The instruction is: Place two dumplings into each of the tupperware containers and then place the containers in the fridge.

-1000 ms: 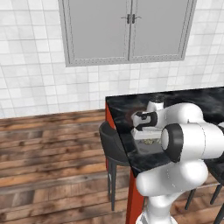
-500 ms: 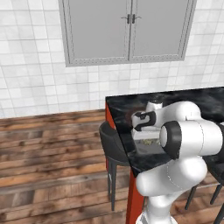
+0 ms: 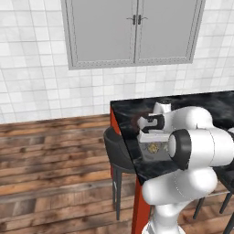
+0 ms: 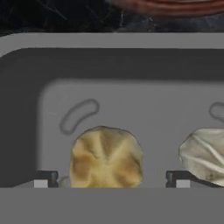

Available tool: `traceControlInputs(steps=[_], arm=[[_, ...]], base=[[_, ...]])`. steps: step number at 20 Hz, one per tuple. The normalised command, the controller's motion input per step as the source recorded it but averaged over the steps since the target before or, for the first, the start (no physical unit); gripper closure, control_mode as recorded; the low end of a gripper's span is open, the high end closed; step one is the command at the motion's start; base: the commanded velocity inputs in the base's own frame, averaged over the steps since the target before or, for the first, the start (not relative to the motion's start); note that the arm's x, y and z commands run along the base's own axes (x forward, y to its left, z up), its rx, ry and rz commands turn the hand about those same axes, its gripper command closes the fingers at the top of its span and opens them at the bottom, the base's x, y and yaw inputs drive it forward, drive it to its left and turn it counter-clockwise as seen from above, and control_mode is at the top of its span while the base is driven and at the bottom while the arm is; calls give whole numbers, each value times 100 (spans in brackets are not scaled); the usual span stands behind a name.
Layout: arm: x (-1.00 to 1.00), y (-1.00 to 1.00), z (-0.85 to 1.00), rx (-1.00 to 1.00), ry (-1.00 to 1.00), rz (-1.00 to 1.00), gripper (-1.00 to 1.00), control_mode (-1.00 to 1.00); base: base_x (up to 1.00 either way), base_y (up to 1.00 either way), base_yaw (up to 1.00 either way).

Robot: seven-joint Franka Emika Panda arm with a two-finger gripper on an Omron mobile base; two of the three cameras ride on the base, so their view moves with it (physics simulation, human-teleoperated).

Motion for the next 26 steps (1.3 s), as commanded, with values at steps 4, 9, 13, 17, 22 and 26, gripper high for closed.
traceControlInputs(steps=[4,9,13,17,22,26], arm=[[-14,-50,39,1,0,-1,-100,-100],[-38,-67,43,1,0,-1,-100,-100],[-23,-67,9,0,0,-4,-100,-100],[0,-49,0,3,1,-3,-100,-100],[10,-47,-1,4,3,-2,-100,-100],[15,-41,-10,2,5,0,-100,-100]], base=[[0,0,0],[0,0,0],[0,0,0],[0,0,0],[0,0,0],[0,0,0]])
